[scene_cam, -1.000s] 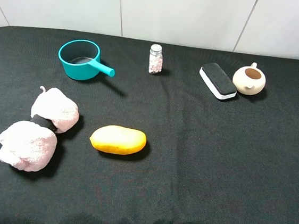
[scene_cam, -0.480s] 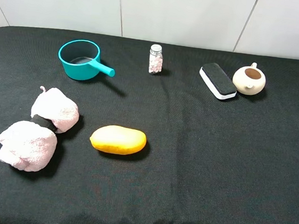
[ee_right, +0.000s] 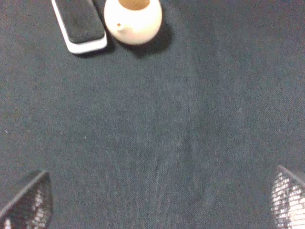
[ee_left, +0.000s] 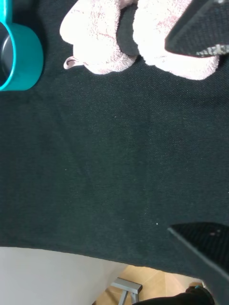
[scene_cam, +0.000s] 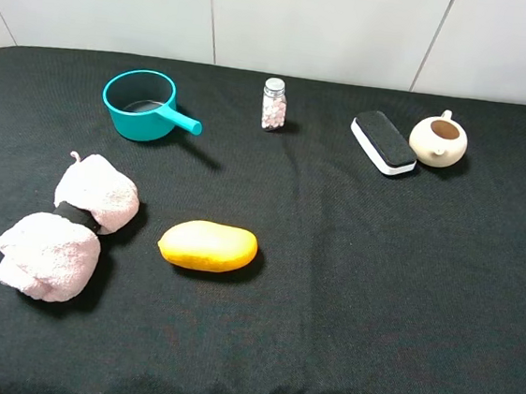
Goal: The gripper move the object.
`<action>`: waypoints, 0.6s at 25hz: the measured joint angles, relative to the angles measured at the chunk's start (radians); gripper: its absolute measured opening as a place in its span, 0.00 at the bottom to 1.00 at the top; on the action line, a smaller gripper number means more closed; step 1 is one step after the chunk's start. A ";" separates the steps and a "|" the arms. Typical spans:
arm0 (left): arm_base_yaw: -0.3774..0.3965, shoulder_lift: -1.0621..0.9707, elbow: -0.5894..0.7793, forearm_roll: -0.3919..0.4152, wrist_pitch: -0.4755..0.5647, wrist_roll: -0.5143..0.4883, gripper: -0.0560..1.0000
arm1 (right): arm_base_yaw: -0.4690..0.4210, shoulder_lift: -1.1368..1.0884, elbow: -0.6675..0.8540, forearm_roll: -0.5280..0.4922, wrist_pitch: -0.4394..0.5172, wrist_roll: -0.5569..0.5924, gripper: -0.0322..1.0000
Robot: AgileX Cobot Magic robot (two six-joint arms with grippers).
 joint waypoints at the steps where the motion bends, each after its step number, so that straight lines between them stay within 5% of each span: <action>1: 0.000 0.000 0.000 0.000 0.000 0.000 0.78 | 0.003 -0.017 0.000 -0.001 0.000 0.000 0.70; 15: 0.000 0.000 0.000 0.000 0.000 0.000 0.78 | 0.006 -0.205 0.003 -0.046 -0.001 0.038 0.70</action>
